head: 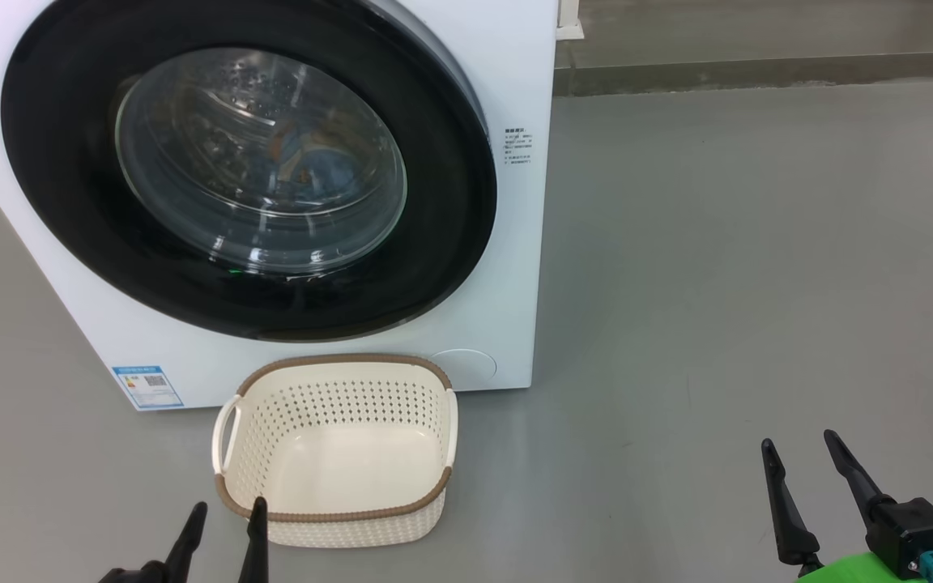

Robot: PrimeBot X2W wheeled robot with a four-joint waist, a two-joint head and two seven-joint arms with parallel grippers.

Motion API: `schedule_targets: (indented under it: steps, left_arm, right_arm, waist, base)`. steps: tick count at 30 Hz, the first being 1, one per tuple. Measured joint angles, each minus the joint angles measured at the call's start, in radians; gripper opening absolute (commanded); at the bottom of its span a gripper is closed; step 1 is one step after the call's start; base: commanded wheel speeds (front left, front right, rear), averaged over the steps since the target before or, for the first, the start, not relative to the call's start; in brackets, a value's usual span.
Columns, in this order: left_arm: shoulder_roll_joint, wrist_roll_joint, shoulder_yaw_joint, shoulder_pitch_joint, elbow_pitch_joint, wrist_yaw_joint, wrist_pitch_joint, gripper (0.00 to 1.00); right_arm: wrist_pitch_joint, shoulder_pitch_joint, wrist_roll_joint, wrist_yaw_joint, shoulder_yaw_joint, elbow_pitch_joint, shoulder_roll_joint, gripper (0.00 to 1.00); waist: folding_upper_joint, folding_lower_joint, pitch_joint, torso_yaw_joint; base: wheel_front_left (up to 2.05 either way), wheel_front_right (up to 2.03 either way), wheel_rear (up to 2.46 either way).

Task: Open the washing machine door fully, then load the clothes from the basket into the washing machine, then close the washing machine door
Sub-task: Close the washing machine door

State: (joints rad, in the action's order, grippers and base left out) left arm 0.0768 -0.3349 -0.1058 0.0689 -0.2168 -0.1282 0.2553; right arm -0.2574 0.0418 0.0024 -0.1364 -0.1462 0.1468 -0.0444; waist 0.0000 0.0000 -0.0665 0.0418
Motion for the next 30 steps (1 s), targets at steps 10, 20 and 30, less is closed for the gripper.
schedule_targets:
  steps: [10, 20, 30]
  left_arm:
    - [0.003, -0.003, -0.013, 0.000, 0.000, 0.000, 0.000, 1.00]
    - [0.014, -0.047, -0.044, 0.000, -0.001, 0.000, 0.000, 1.00]
    - [0.033, -0.061, -0.042, 0.000, 0.007, 0.000, 0.000, 1.00]
  right_arm:
    - [0.000, 0.000, 0.000, 0.000, 0.001, 0.003, 0.001, 1.00]
    - [0.000, 0.000, 0.000, 0.000, 0.005, 0.009, 0.001, 1.00]
    - [0.000, 0.000, 0.000, 0.000, 0.007, 0.009, 0.002, 1.00]
  waist:
    - [0.0000, 0.0000, 0.002, 0.003]
    - [0.0000, 0.0000, 0.001, -0.002]
    - [0.0000, 0.0000, 0.005, -0.004]
  base:
    - [0.00, 0.00, 0.00]
    - [0.00, 0.00, 0.00]
    - [0.00, 0.00, 0.00]
